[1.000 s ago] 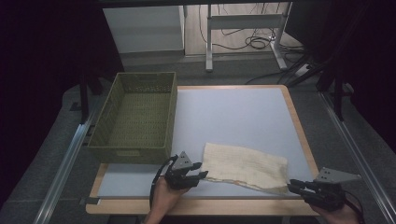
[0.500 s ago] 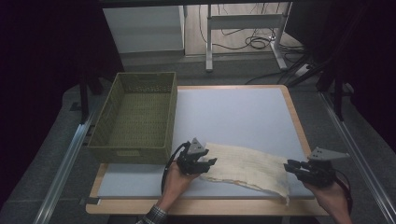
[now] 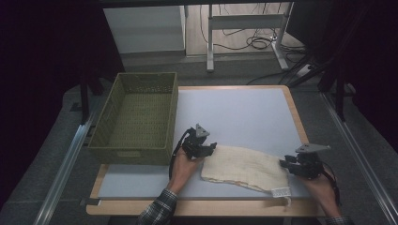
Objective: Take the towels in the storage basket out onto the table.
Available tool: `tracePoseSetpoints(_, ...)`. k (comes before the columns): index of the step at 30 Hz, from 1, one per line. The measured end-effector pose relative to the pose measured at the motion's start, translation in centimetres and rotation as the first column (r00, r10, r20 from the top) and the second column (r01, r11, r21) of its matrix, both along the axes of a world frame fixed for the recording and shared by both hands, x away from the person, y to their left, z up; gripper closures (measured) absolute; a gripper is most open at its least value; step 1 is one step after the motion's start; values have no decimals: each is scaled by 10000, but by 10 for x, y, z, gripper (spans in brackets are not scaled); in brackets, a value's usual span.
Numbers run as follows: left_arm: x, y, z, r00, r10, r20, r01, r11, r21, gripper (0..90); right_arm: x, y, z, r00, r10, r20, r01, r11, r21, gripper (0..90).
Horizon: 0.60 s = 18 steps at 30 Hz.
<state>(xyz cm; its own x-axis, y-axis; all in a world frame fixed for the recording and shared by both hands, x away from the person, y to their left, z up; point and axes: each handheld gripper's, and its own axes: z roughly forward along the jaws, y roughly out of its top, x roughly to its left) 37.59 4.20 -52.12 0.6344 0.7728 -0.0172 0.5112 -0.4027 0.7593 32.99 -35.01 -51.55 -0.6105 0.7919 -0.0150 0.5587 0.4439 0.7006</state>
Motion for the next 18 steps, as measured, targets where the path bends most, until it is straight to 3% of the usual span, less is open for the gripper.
tracePoseSetpoints(3,5,0,-7,9996,110,-254,-106,9998,171,466,-2,-3,0,9998,111,-152,-108,9998,171,846)
tracePoseSetpoints(5,5,0,-11,9990,66,-436,-57,9997,219,476,-1,-2,1,9995,202,-248,-198,9997,153,873)
tracePoseSetpoints(6,5,0,-14,9981,-76,-615,89,9997,207,509,-1,-1,2,9993,213,-293,-211,9998,68,877)
tracePoseSetpoints(8,3,2,-16,9968,-321,-738,302,9992,-266,635,3,1,5,9997,196,-121,-199,9994,-274,878)
tracePoseSetpoints(10,1,1,-16,9953,-520,-813,489,9980,-399,765,10,-1,9,9999,163,-20,-164,9997,-199,878)
tracePoseSetpoints(12,-3,-1,-13,9955,-689,-657,677,9975,-207,828,18,-2,14,9999,72,120,-70,9999,-145,878)
tracePoseSetpoints(18,-17,1,0,9969,-760,-199,746,9951,-653,840,49,-1,25,9986,-92,527,110,9993,-351,877)
